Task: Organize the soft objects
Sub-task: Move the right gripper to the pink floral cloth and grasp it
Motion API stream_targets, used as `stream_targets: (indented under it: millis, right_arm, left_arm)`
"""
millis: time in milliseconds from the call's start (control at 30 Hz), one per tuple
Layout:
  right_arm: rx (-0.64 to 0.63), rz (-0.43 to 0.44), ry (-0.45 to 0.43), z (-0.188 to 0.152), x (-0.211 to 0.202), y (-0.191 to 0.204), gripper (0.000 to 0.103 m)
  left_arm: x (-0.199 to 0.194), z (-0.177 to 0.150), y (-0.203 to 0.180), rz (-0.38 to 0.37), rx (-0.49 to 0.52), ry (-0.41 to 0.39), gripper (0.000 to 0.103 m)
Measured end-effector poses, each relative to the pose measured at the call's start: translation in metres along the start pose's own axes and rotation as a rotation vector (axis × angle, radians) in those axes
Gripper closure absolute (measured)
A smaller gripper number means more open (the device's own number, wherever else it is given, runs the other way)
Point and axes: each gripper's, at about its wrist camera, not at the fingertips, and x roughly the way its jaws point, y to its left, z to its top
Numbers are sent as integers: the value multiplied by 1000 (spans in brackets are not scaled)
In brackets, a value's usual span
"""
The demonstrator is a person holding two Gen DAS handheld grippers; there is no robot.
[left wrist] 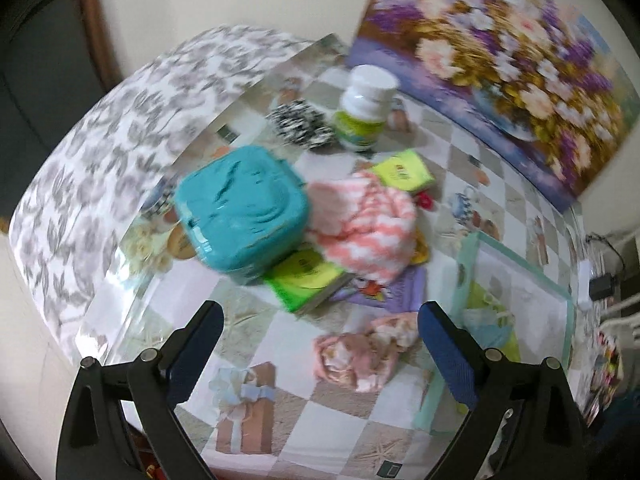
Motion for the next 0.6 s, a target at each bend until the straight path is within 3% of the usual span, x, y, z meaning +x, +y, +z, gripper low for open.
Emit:
stream_targets:
  millis: [300, 600]
  right_arm:
    - [-97, 93, 71, -9, 28, 48, 31]
    - [-148, 105, 189, -21, 68, 71, 32]
  left_arm:
    - [26, -1, 35, 19, -112, 100, 5]
    - [48, -1, 43, 53, -135, 178, 5]
